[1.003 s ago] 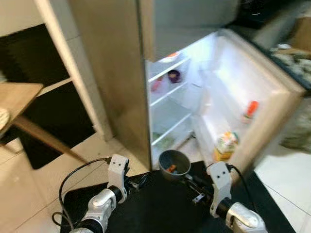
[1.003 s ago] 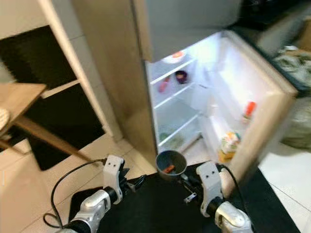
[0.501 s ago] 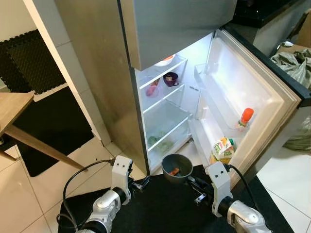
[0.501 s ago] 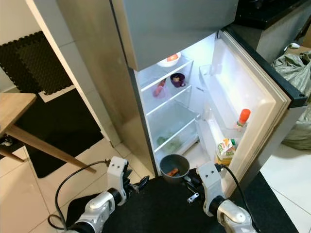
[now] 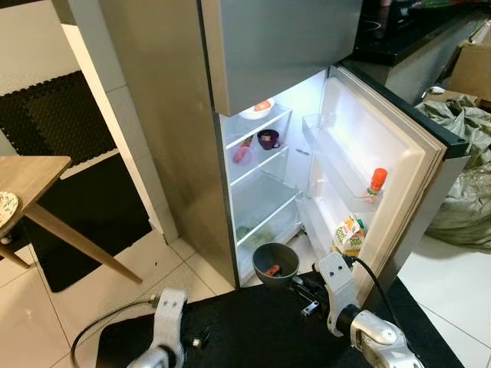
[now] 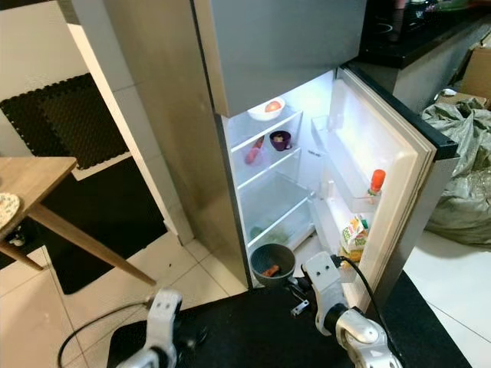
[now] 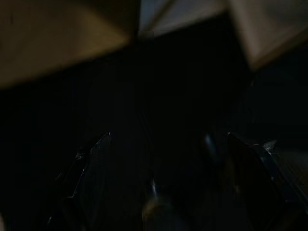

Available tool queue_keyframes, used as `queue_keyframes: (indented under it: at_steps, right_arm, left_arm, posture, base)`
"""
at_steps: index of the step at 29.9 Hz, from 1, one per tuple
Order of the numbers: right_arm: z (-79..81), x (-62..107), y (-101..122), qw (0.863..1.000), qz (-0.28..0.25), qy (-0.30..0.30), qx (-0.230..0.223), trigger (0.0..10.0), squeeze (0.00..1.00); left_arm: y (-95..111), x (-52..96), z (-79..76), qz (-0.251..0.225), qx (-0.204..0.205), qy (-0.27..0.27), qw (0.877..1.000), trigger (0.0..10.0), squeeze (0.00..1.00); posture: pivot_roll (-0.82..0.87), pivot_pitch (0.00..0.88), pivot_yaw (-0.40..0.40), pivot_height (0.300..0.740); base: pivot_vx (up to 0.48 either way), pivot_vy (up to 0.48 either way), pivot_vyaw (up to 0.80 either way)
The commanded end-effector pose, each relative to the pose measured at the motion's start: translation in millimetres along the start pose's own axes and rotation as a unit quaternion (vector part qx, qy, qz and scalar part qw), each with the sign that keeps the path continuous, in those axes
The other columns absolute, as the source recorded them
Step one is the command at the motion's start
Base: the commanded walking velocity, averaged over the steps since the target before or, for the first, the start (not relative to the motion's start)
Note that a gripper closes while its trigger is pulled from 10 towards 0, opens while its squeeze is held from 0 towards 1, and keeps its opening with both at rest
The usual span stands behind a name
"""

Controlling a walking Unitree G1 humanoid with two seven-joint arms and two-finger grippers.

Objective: Restocking fridge

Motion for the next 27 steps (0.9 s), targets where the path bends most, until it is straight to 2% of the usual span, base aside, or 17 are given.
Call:
queue_keyframes:
  at_steps: [1, 4, 6, 11, 17, 22, 27]
  right_arm:
    - [7.1, -4.6, 2.5, 1.0, -0.003, 0.014, 0.013, 10.0, 0.0]
    - [8.6, -5.7, 1.2, 1.0, 0.0, 0.017, 0.018, 10.0, 0.0]
    - [10.3, -6.8, -2.2, 0.999, 0.009, 0.023, 0.031, 10.0, 0.0]
    - [15.6, -8.4, -6.4, 0.998, 0.022, 0.041, 0.047, 10.0, 0.0]
    - [32.3, -9.2, -5.7, 0.994, 0.027, 0.091, 0.057, 10.0, 0.0]
    - [28.8, -14.4, 3.7, 0.994, 0.019, 0.082, 0.076, 10.0, 0.0]
    - [25.8, -17.3, 10.2, 0.993, 0.012, 0.076, 0.085, 10.0, 0.0]
  left_arm:
    - [-18.4, 7.9, 11.6, 0.032, 0.011, 0.02, 0.999, 10.0, 0.0]
    - [-30.5, 12.4, 13.7, 0.051, 0.021, 0.03, 0.998, 10.0, 0.0]
    - [-42.9, 17.3, 16.0, 0.069, 0.032, 0.043, 0.996, 10.0, 0.0]
    - [-52.8, 21.5, 17.9, 0.086, 0.036, 0.054, 0.994, 10.0, 0.0]
    - [-57.3, 22.6, 16.9, 0.096, 0.04, 0.057, 0.993, 10.0, 0.0]
    - [-54.2, 20.1, 13.2, 0.09, 0.043, 0.049, 0.994, 10.0, 0.0]
    - [-53.0, 18.3, 7.8, 0.089, 0.039, 0.035, 0.995, 10.0, 0.0]
  posture:
    - [-0.22, 0.024, 0.08, 0.74]
    - [-0.22, 0.02, 0.078, 0.74]
    - [-0.22, 0.017, 0.075, 0.74]
    - [-0.22, 0.016, 0.07, 0.74]
    - [-0.22, 0.016, 0.065, 0.74]
    - [-0.22, 0.015, 0.057, 0.74]
    - [-0.22, 0.016, 0.053, 0.74]
  base:
    - [0.0, -0.461, 0.0]
    - [0.0, -0.459, 0.0]
    - [0.0, 0.0, 0.0]
    - [0.0, 0.0, 0.0]
    - [0.0, 0.0, 0.0]
    - [0.0, 0.0, 0.0]
    - [0.0, -0.451, 0.0]
Point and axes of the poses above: a point about 5 cm out from each wrist's last joint towards the gripper, its own x axis pointing back from the gripper into the wrist, its own y axis along the axis of the wrist's last joint, z = x × y, the point moved 6 cm from there along -x, pointing out of the wrist towards the gripper, and after that the axes turned 11 degrees about -x, right-handed, at the moved point
